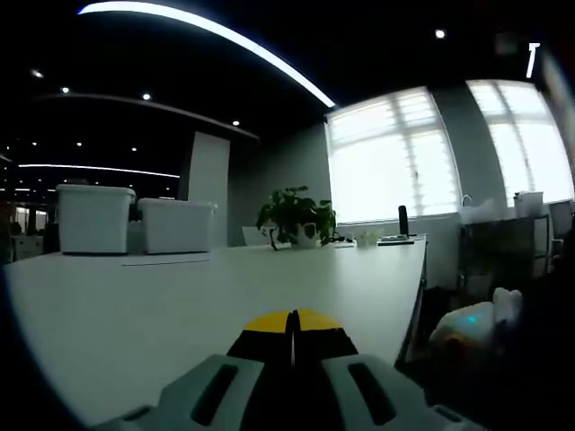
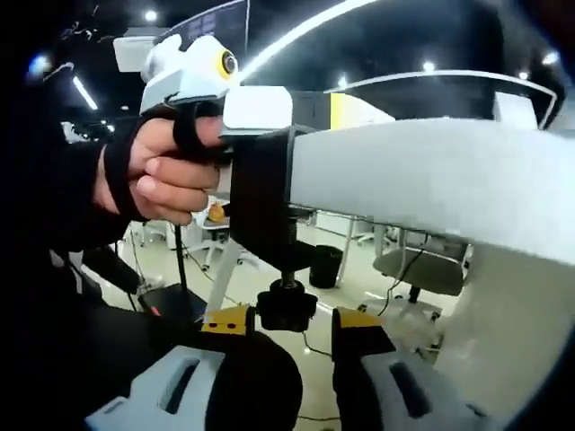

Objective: Clamp the fixed fixture on the desktop, loosen the retaining clip, secure it to the edge of the desk, and tighten the retaining clip.

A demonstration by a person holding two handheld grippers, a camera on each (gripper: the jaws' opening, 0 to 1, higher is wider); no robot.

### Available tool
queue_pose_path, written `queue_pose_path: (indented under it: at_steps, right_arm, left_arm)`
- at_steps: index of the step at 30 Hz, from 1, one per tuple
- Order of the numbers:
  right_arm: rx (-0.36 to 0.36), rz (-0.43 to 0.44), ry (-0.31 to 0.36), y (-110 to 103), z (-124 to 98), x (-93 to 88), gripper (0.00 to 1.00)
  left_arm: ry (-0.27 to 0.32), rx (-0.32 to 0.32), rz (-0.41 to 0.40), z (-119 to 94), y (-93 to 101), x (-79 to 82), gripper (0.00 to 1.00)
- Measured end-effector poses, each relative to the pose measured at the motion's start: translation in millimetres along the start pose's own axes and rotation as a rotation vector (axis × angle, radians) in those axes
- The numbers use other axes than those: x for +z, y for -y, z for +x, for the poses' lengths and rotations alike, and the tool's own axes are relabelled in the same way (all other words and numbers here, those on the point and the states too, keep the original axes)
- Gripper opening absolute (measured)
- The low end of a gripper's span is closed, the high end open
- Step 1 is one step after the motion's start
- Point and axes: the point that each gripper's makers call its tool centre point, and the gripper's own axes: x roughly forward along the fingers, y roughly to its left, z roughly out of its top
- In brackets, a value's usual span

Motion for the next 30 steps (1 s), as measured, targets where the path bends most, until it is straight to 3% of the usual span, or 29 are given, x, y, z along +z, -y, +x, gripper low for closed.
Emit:
queue_pose_path:
  at_steps: [2, 8, 10, 15, 25, 28, 30]
  right_arm:
    - [-0.147, 0.064, 0.004, 10, -7, 1.8, 0.36]
    - [-0.32, 0.165, -0.005, 2, -10, -4.9, 0.35]
    - [-0.375, 0.128, -0.006, 5, -9, -2.1, 0.36]
    - [-0.501, 0.138, -0.033, 3, -6, -0.7, 0.43]
    - [-0.566, 0.153, -0.06, 4, 3, -2.8, 0.41]
    - [-0.581, 0.15, -0.064, 9, 3, -2.5, 0.26]
    - [-0.574, 0.151, -0.061, 6, 5, -3.6, 0.25]
  left_arm:
    - [0.0, 0.0, -0.001, 0, -0.3, 0.1, 0.01]
    - [0.0, -0.011, -0.001, 0, -0.2, -0.1, 0.01]
    - [0.001, -0.013, -0.001, -1, 0.0, -0.1, 0.01]
    - [0.0, -0.014, -0.001, -2, 0.1, -0.1, 0.01]
    - [0.001, -0.014, -0.001, -3, -0.2, 0.2, 0.01]
    - [0.001, -0.014, -0.001, -3, -0.2, 0.3, 0.01]
    - [0.001, -0.014, 0.0, -3, 0.0, 0.0, 0.01]
